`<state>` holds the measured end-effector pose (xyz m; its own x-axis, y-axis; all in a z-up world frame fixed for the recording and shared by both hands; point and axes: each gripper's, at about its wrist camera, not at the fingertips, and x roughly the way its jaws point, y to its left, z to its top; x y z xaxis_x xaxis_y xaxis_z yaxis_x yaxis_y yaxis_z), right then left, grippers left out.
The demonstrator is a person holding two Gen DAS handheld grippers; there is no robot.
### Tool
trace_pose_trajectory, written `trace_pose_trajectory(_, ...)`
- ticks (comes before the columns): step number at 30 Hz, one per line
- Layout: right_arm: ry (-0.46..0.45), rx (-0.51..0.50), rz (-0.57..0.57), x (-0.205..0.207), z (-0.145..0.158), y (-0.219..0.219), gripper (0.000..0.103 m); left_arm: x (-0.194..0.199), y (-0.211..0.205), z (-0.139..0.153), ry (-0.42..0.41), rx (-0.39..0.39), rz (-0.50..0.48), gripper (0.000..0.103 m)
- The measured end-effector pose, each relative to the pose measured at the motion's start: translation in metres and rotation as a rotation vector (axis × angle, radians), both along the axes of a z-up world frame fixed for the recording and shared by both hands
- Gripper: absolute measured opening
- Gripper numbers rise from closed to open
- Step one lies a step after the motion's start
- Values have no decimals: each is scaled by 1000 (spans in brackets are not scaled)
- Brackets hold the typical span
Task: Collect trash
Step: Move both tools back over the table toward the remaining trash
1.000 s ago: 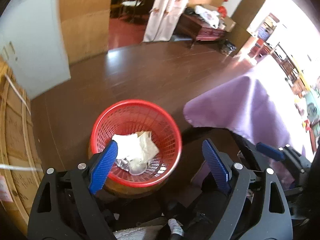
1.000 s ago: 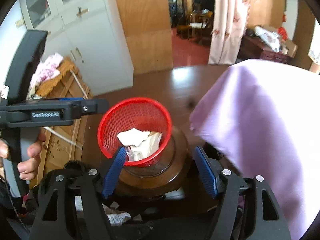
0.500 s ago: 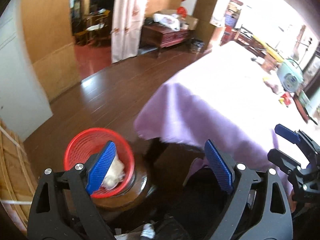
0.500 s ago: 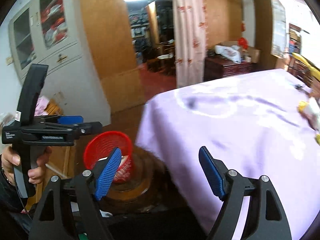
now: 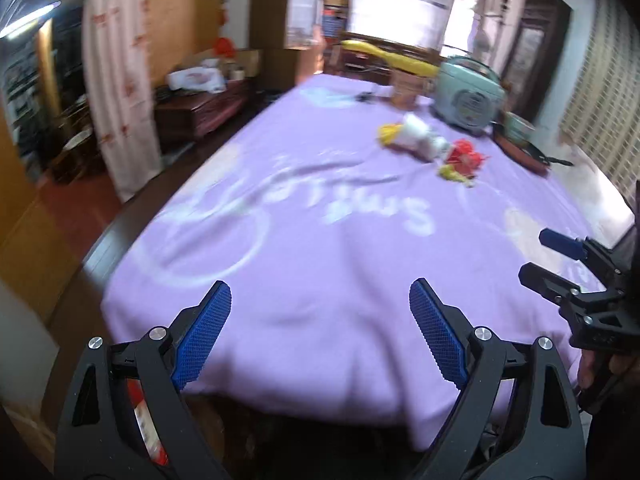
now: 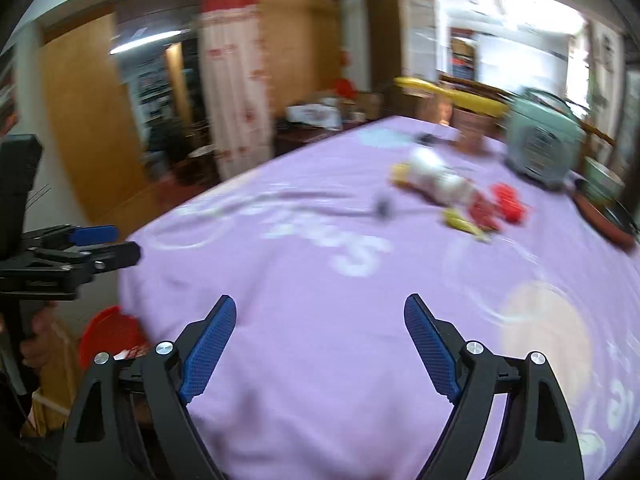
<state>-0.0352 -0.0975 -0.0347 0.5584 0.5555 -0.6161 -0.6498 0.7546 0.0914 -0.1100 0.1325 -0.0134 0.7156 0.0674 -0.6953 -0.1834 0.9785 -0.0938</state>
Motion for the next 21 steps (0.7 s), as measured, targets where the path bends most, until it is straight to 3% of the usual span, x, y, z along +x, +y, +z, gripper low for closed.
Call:
trace_pose_trajectory(7, 18, -40, -223, 63, -4, -72, 90, 68, -40, 5, -7, -12, -103, 88)
trace_pose_trajectory(12, 35, -48, -326, 108, -3, -98, 90, 123, -66, -3, 39, -20, -172, 88)
trace_pose_trajectory(16, 34, -67, -366, 142, 1, -107, 90, 157, -78, -8, 70, 20, -203, 88)
trace_pose_trajectory(21, 4, -49, -362, 173, 20, -108, 90, 198, -83, -6, 87, -69, -256, 88)
